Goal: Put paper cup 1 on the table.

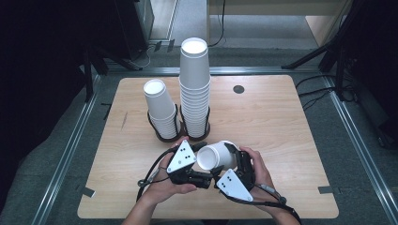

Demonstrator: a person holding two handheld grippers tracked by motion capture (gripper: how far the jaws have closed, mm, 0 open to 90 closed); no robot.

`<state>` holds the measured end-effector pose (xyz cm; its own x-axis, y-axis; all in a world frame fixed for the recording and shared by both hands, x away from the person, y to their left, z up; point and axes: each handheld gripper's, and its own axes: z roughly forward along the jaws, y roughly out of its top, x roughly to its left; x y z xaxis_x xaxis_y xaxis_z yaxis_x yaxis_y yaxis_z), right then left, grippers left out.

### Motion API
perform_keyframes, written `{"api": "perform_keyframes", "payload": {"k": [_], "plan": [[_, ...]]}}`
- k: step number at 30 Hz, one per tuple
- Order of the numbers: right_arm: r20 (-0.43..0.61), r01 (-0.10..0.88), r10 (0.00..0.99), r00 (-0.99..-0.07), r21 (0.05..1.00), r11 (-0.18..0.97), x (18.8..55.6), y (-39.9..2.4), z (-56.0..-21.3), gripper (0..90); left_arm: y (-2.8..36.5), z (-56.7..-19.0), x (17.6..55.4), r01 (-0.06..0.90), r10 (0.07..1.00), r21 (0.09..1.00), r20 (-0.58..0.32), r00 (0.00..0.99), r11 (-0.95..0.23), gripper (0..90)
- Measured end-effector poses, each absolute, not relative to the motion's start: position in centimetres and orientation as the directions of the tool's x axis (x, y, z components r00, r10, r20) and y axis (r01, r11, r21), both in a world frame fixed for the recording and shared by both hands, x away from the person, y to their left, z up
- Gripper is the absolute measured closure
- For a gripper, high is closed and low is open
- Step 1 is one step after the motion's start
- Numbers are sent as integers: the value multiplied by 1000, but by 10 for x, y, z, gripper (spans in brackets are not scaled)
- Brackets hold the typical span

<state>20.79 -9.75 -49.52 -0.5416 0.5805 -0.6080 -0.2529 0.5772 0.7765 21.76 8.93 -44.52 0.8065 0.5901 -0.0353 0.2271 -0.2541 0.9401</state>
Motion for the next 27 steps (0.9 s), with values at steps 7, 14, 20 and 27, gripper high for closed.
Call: {"api": "perform_keyframes", "payload": {"k": [7,14,20,27], "plan": [[-620,-252,576,-532,766,592,208,-96,-496,158,86,-444,216,233,609,930,-13,793,-284,198],[-617,-253,580,-532,770,586,207,-96,-496,156,86,-441,215,238,614,926,-9,789,-292,206],[-599,-245,587,-544,783,572,208,-96,-496,129,86,-441,215,227,606,928,-2,796,-296,224],[-595,-220,592,-544,781,584,207,-96,-497,0,87,-443,217,229,605,928,-5,797,-294,230]]}}
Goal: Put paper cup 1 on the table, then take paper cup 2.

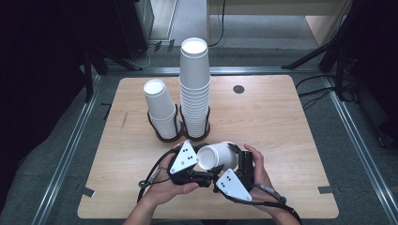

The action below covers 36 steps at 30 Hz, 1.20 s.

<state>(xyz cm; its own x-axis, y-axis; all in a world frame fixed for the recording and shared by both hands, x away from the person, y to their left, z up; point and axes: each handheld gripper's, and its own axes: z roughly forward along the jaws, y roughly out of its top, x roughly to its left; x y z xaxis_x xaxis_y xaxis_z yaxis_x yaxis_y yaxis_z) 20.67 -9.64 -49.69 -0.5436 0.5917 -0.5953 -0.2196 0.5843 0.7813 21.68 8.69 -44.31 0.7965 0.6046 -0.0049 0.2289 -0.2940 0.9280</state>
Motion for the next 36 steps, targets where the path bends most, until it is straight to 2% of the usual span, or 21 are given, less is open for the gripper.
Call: {"api": "perform_keyframes", "payload": {"k": [9,13,21,24,28,36], "plan": [[-572,-208,614,-544,801,562,204,-101,-491,0,97,-445,225,246,650,947,-54,758,-209,233],[-555,-198,626,-547,813,548,202,-104,-488,0,100,-446,226,230,678,959,-56,733,-169,233],[-496,-146,671,-551,849,507,196,-114,-482,0,101,-450,225,152,709,977,-1,706,-150,233],[-472,-119,718,-511,866,485,195,-121,-482,0,102,-452,227,172,705,977,-32,709,-129,231],[-377,-44,812,-446,915,401,195,-131,-479,5,103,-456,228,178,707,978,-48,706,-111,229],[-223,66,873,-433,958,278,197,-139,-473,53,106,-457,229,172,729,984,-86,679,-43,230]]}}
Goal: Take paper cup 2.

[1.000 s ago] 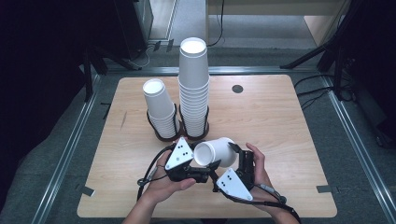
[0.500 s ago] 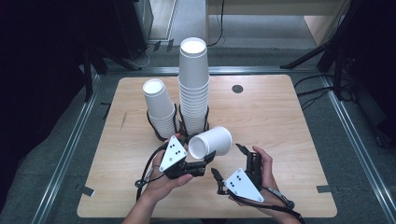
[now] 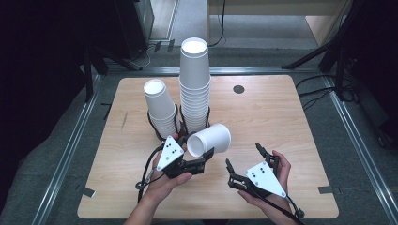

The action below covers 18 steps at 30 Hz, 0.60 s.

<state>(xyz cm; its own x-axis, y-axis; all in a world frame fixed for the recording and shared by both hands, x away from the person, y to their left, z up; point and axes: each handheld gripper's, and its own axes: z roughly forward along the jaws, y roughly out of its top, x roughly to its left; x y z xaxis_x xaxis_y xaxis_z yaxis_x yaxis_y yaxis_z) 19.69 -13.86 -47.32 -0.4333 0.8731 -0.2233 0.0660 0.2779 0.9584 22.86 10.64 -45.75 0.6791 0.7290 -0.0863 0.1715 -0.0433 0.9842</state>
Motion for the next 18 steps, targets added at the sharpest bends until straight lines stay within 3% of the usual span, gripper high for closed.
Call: {"api": "perform_keyframes", "payload": {"k": [3,10,18], "plan": [[-186,82,891,-413,967,240,196,-140,-471,65,106,-458,227,160,710,987,-109,696,-5,229],[-171,118,927,-332,968,221,199,-141,-469,94,100,-460,224,115,708,993,-67,703,-20,230],[-49,194,932,-360,973,126,196,-140,-461,151,97,-464,224,67,733,998,-37,679,-12,230]]}}
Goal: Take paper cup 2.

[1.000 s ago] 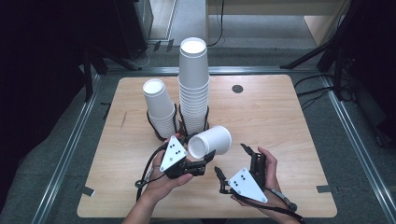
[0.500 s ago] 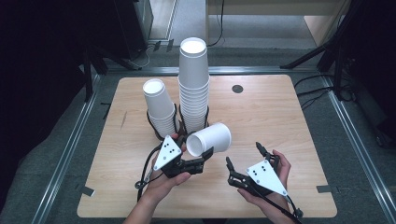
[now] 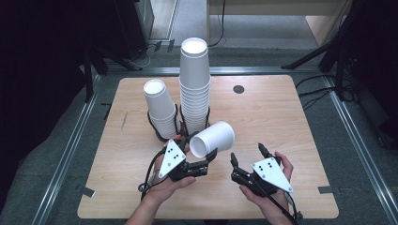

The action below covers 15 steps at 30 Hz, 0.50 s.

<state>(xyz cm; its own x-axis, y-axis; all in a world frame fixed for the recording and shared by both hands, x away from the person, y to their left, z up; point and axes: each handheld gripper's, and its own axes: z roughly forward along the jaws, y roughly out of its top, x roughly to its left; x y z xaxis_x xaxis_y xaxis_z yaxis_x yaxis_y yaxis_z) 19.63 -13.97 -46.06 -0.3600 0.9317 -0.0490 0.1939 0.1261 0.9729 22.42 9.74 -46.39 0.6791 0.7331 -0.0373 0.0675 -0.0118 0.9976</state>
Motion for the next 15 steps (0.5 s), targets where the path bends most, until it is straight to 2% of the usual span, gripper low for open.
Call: {"api": "perform_keyframes", "payload": {"k": [5,15], "plan": [[35,236,925,-377,970,60,193,-136,-452,128,96,-466,224,50,739,999,-38,673,6,229],[366,397,871,-326,890,-225,197,-144,-439,29,96,-467,223,11,749,1000,-30,662,29,229]]}}
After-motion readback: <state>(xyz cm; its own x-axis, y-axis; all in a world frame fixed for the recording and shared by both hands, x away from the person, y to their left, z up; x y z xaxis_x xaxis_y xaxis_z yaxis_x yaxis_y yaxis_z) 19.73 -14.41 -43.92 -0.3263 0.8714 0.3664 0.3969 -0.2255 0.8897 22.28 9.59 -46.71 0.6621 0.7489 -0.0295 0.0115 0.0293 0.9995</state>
